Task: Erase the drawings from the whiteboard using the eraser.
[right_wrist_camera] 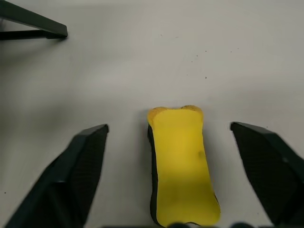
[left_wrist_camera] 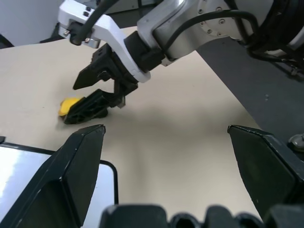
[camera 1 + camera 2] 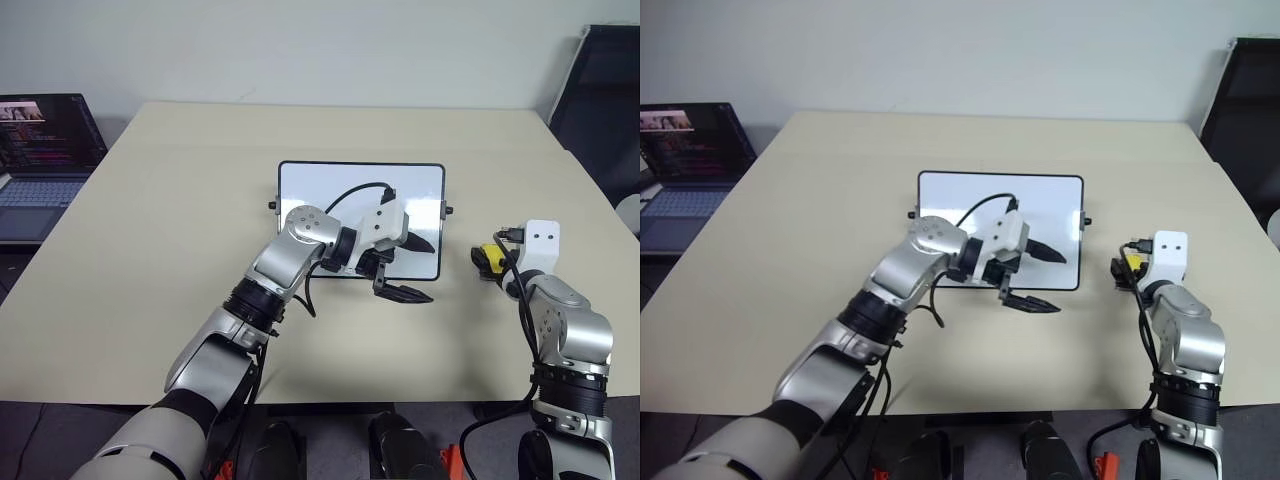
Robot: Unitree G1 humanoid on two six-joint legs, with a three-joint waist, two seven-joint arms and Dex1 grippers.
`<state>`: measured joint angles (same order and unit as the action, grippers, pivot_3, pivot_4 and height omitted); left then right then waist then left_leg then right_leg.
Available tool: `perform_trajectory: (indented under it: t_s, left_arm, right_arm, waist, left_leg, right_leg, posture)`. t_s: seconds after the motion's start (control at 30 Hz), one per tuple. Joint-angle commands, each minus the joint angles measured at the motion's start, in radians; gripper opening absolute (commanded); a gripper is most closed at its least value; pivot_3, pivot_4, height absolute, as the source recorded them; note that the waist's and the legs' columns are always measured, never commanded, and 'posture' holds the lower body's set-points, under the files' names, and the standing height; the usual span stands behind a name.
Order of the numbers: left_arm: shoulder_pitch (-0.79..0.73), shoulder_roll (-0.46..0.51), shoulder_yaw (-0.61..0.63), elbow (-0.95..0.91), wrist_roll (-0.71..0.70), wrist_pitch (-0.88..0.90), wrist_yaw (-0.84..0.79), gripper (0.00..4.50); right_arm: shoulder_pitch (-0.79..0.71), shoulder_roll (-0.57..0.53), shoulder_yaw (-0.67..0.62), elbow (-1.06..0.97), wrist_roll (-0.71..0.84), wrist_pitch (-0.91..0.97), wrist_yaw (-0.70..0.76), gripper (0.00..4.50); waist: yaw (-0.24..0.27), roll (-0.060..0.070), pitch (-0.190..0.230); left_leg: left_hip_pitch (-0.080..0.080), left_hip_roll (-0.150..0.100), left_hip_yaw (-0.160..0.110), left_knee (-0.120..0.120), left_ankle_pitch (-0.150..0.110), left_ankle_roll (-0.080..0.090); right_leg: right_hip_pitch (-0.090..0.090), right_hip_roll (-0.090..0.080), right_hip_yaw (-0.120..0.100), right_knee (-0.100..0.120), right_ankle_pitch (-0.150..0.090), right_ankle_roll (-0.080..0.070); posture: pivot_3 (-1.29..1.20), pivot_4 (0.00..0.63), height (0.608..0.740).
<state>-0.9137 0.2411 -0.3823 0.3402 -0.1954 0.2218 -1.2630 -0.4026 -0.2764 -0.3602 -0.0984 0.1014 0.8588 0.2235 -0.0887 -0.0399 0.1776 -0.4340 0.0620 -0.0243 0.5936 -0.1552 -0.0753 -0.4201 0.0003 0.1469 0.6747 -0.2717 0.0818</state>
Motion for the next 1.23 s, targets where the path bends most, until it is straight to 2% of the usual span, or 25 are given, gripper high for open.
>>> perform_trajectory:
  t_s: [0.03,0.13,0.23,0.33,0.4,0.5,0.67,0.73,0.87,1.23]
  left_arm:
    - [0.005,0.031,0.088,-0.068,-0.036,0.024,0.037,4.5]
    - [0.082,0.093,0.185,-0.154,-0.078,0.077,0.093,4.5]
    - [0.218,0.153,0.311,-0.314,-0.166,0.181,0.171,4.5]
    - [0.391,0.192,0.443,-0.471,-0.211,0.297,0.319,4.5]
    - [0.562,0.164,0.562,-0.596,-0.193,0.313,0.487,4.5]
    - [0.706,0.07,0.642,-0.693,-0.135,0.263,0.71,4.5]
    - [0.81,0.024,0.642,-0.69,-0.034,0.179,0.872,4.5]
    - [0.812,0.016,0.639,-0.693,-0.009,0.161,0.924,4.5]
    - [0.81,-0.002,0.618,-0.719,0.003,0.151,0.985,4.5]
    - [0.839,-0.047,0.501,-0.666,0.039,0.081,1.019,4.5]
  right_arm:
    - [-0.002,-0.01,0.006,-0.13,0.05,-0.008,0.013,4.47]
    - [0.064,-0.014,0.056,-0.284,0.06,-0.012,0.024,4.47]
    - [0.146,-0.001,0.101,-0.429,0.076,-0.004,0.028,4.47]
    - [0.259,0.031,0.159,-0.521,0.048,-0.082,-0.001,4.47]
    - [0.381,0.106,0.209,-0.53,0.018,-0.264,-0.038,4.47]
    - [0.496,0.184,0.193,-0.463,0.01,-0.475,-0.073,4.47]
    - [0.547,0.19,0.095,-0.336,0.076,-0.671,-0.043,4.47]
    - [0.547,0.17,0.066,-0.298,0.101,-0.707,-0.02,4.47]
    - [0.545,0.122,0.037,-0.249,0.152,-0.718,0.033,4.47]
    - [0.58,0.05,0.018,-0.312,0.18,-0.64,0.013,4.47]
  waist:
    - [-0.001,0.001,0.001]
    - [-0.003,0.004,0.001]
    - [-0.005,0.004,0.001]
    - [0.0,0.004,0.001]
    - [0.002,0.004,-0.001]
    - [0.007,0.003,-0.001]
    - [0.012,0.001,0.0]
    - [0.006,0.002,0.0]
    - [0.001,0.001,-0.001]
    - [0.006,0.0,-0.002]
  left_leg:
    - [0.0,0.0,0.0,0.0,0.0,0.0]
    - [0.0,0.001,0.0,-0.001,0.0,0.0]
    - [0.001,0.002,-0.002,-0.002,0.0,0.0]
    - [0.0,0.003,-0.002,-0.002,-0.001,0.0]
    - [0.0,0.003,-0.002,-0.001,-0.001,0.0]
    - [0.001,0.002,-0.002,-0.001,-0.002,-0.002]
    - [0.002,0.0,-0.001,0.01,-0.001,-0.002]
    - [0.004,0.002,-0.002,0.01,-0.005,-0.008]
    - [0.003,0.002,-0.001,0.011,-0.005,-0.007]
    - [0.001,-0.001,0.001,0.005,-0.002,-0.001]
  right_leg:
    - [0.0,0.0,0.0,0.0,0.0,0.0]
    - [0.0,0.001,0.0,0.001,0.0,0.0]
    - [-0.001,0.002,-0.001,0.001,-0.002,-0.002]
    - [-0.001,0.002,-0.002,0.002,-0.004,-0.002]
    - [-0.001,0.002,-0.002,0.003,-0.004,-0.002]
    - [0.0,0.0,-0.003,0.002,-0.005,-0.002]
    - [0.007,-0.003,-0.002,-0.003,-0.005,-0.005]
    - [0.008,-0.003,-0.003,-0.015,-0.003,-0.007]
    - [0.014,-0.004,-0.002,-0.031,-0.001,-0.009]
    - [0.015,-0.005,0.001,-0.027,0.004,-0.003]
  posture:
    - [0.0,0.15,0.74]
    - [0.0,0.15,0.74]
    - [0.0,0.15,0.74]
    - [0.0,0.15,0.74]
    - [0.0,0.15,0.74]
    - [0.0,0.15,0.74]
    - [0.0,0.15,0.74]
    - [0.0,0.15,0.74]
    - [0.0,0.15,0.74]
    - [0.0,0.15,0.74]
